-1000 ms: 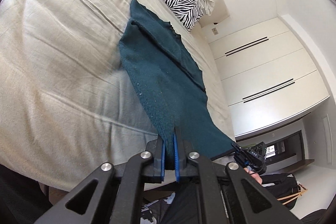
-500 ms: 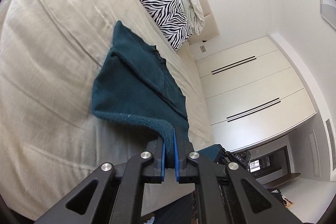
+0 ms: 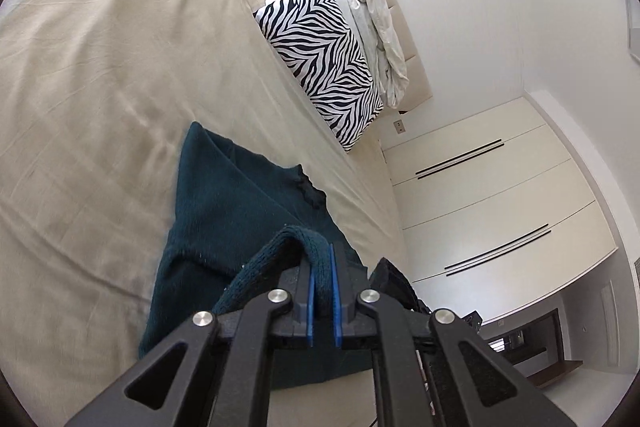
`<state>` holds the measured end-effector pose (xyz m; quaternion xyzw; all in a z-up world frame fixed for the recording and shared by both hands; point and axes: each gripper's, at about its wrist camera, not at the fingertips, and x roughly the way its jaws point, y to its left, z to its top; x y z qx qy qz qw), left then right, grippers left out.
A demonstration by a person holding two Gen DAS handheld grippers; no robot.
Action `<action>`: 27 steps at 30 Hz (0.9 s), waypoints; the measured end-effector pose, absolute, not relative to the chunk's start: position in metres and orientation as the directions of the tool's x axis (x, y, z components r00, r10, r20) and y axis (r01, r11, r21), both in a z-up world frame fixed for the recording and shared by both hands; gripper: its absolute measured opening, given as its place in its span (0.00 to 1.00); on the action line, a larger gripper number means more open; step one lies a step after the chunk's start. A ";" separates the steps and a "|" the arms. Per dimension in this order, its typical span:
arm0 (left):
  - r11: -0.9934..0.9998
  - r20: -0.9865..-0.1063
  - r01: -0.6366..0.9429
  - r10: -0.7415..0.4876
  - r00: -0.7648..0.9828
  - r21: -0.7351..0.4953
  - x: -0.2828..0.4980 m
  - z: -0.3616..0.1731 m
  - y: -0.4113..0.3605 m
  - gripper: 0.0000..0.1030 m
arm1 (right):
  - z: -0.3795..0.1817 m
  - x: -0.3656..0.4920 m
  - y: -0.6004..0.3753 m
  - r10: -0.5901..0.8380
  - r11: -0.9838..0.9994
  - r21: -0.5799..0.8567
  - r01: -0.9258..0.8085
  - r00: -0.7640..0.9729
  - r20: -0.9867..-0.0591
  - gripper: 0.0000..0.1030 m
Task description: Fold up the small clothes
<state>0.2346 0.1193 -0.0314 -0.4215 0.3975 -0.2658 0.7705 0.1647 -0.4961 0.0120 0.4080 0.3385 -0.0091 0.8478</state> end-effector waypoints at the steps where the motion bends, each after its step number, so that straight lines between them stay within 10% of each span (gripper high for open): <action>1: 0.516 -0.402 0.067 -0.736 0.545 -0.854 0.246 -0.034 0.116 0.07 | 0.008 0.177 -0.499 0.252 0.668 0.680 0.302 0.768 -0.589 0.05; 11: 0.586 -0.509 -0.026 -0.679 0.529 -0.810 0.332 -0.084 0.101 0.11 | -0.065 0.286 -0.512 0.194 0.679 0.602 0.420 0.689 -0.698 0.07; 14: 0.627 -0.560 -0.055 -0.650 0.514 -0.777 0.341 -0.099 0.101 0.56 | -0.092 0.300 -0.511 0.195 0.675 0.578 0.459 0.644 -0.740 0.10; 17: 0.632 -0.544 -0.029 -0.642 0.540 -0.775 0.331 -0.097 0.109 0.70 | -0.097 0.299 -0.510 0.170 0.679 0.577 0.453 0.668 -0.725 0.29; 19: 0.649 -0.553 -0.023 -0.629 0.546 -0.760 0.324 -0.094 0.114 0.71 | -0.096 0.294 -0.512 0.147 0.676 0.578 0.458 0.685 -0.714 0.51; 27: 0.710 -0.577 0.038 -0.601 0.554 -0.703 0.277 -0.090 0.112 0.70 | -0.080 0.253 -0.508 0.125 0.721 0.533 0.443 0.674 -0.729 0.53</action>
